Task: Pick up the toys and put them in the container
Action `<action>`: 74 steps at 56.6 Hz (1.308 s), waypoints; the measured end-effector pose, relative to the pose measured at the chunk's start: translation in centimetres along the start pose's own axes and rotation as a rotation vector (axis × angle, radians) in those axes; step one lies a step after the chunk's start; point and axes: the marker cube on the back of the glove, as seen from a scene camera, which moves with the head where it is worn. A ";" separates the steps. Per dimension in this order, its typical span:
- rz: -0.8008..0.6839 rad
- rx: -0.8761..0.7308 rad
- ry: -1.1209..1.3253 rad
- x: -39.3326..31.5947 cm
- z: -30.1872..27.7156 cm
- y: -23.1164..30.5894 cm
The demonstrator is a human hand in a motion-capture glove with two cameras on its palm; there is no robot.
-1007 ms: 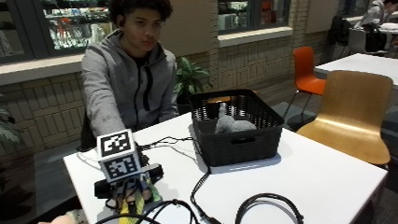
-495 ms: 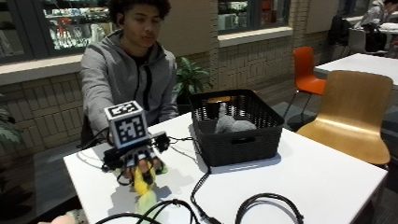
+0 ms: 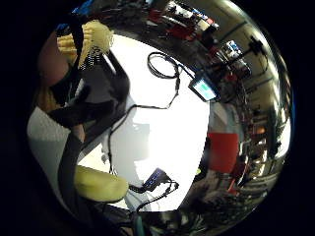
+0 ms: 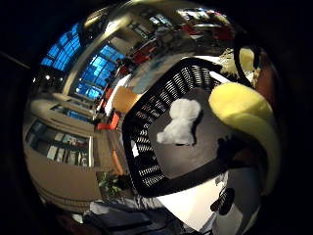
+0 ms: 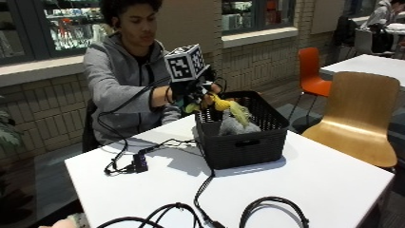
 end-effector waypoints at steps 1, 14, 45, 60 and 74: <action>-0.010 -0.007 0.005 -0.4 0.1 -0.2; -0.061 -0.295 0.052 -4.0 2.0 -0.8; -0.027 -0.252 -0.032 1.3 -0.2 2.8; 0.156 -0.228 0.022 13.7 1.1 13.6; 0.367 -0.228 -0.004 23.7 4.3 22.2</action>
